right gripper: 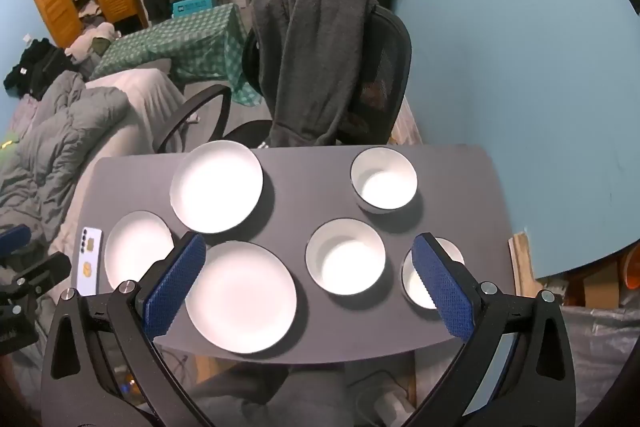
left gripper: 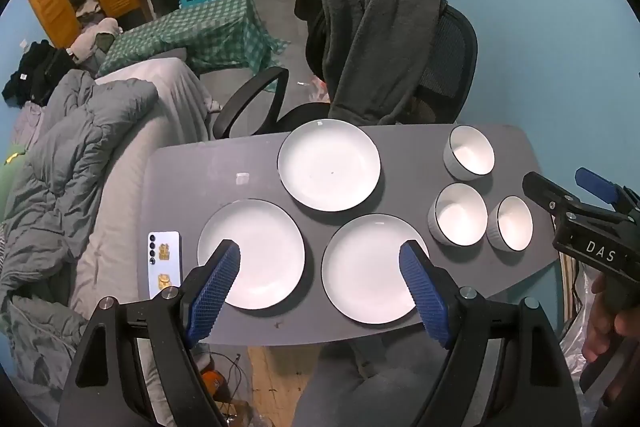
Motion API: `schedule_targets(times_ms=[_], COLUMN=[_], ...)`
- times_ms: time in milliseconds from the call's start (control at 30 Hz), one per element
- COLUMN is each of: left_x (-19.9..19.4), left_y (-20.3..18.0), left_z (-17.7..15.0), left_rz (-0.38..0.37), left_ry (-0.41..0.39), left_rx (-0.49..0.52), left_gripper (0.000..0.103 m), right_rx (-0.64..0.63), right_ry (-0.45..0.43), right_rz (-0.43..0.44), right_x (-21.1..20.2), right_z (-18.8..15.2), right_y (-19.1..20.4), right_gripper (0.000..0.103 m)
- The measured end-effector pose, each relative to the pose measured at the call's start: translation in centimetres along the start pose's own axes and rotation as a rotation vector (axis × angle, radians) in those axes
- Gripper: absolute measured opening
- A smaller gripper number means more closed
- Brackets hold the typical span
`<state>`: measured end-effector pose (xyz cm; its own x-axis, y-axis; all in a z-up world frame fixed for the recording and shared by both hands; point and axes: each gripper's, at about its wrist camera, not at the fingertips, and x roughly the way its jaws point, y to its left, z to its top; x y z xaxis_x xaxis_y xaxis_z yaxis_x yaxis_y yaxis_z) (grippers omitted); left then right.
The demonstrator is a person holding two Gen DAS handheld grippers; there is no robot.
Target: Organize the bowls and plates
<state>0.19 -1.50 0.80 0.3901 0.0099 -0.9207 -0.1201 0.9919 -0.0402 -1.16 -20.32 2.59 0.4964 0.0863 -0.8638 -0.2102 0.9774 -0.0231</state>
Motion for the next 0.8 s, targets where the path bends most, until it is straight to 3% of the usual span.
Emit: schedule_targets(times_ms=[800], left_x=[0.74], left_y=[1.01], left_z=[-0.51], left_rz=[-0.023], left_ry=[0.016], left_rx=[-0.011], left_gripper=[0.083], right_rx=[0.008], right_ry=[0.011], right_rz=[0.014], right_x=[0.50], right_z=[-0.02], right_y=[0.32], right_gripper=[0.101])
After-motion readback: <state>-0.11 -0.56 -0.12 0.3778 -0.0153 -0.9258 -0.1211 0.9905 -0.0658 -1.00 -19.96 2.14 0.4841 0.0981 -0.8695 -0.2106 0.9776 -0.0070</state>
